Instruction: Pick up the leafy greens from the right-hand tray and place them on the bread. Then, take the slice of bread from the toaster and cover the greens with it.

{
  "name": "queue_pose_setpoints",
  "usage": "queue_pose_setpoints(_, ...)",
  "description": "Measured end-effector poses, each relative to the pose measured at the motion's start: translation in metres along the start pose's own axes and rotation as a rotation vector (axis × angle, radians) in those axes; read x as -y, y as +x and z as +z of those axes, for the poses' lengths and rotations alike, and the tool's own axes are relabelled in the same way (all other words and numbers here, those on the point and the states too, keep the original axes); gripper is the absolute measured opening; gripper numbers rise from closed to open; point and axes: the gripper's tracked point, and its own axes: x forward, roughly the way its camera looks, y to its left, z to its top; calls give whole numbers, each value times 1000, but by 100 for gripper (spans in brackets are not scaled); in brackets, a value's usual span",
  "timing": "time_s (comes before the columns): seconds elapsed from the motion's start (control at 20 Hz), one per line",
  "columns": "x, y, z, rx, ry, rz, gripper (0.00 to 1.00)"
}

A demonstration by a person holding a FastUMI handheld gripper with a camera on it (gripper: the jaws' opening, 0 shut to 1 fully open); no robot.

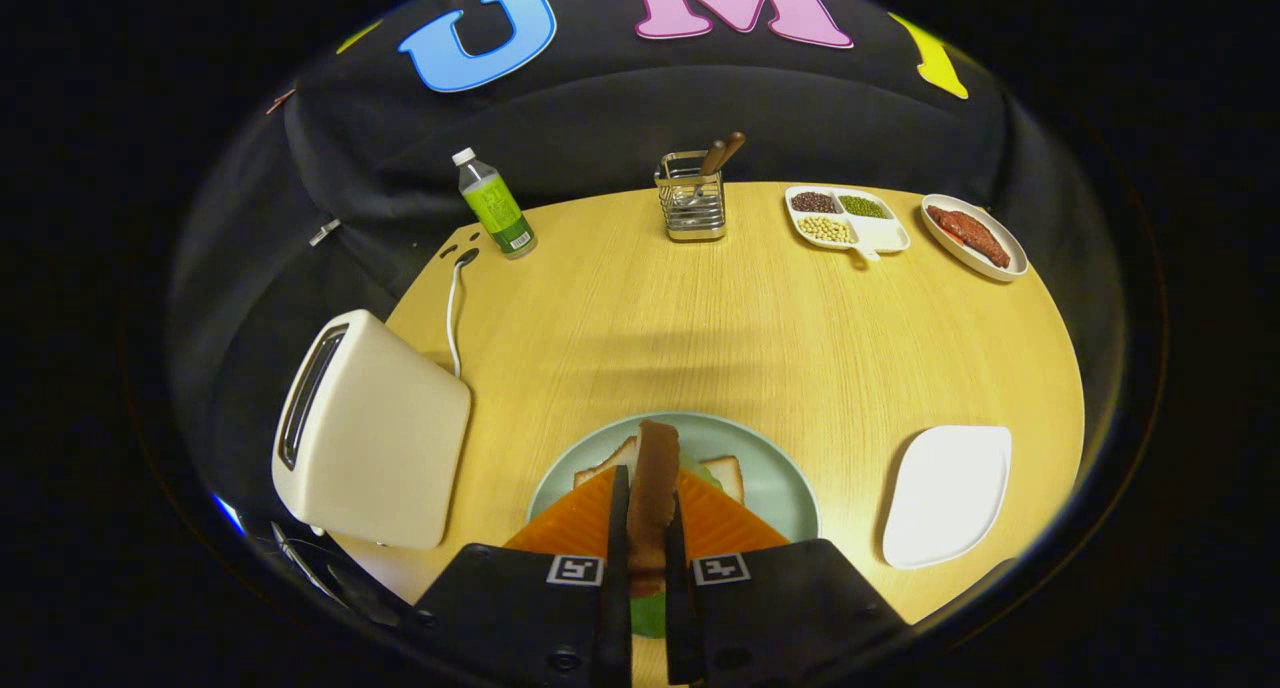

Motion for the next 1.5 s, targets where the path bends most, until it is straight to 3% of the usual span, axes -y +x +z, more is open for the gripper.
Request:
queue_pose_setpoints(0.25, 19, 5, -5, 11, -90, -94, 42)
queue_pose_setpoints(0.4, 26, 5, -3, 24, -114, -123, 49)
queue_pose_setpoints(0.55, 37, 1, -7, 22, -142, -158, 71)
queue_pose_setpoints(0.7, 42, -11, 0, 69, -132, -168, 82)
queue_pose_setpoints(0.75, 44, -18, 4, 88, -128, -172, 96)
queue_pose_setpoints(0.8, 46, -26, 10, 112, -121, -175, 100)
queue_pose_setpoints(1.05, 59, -89, 63, 319, -118, -201, 99)
queue_pose_setpoints(1.5, 94, -257, 172, 795, -124, -195, 99)
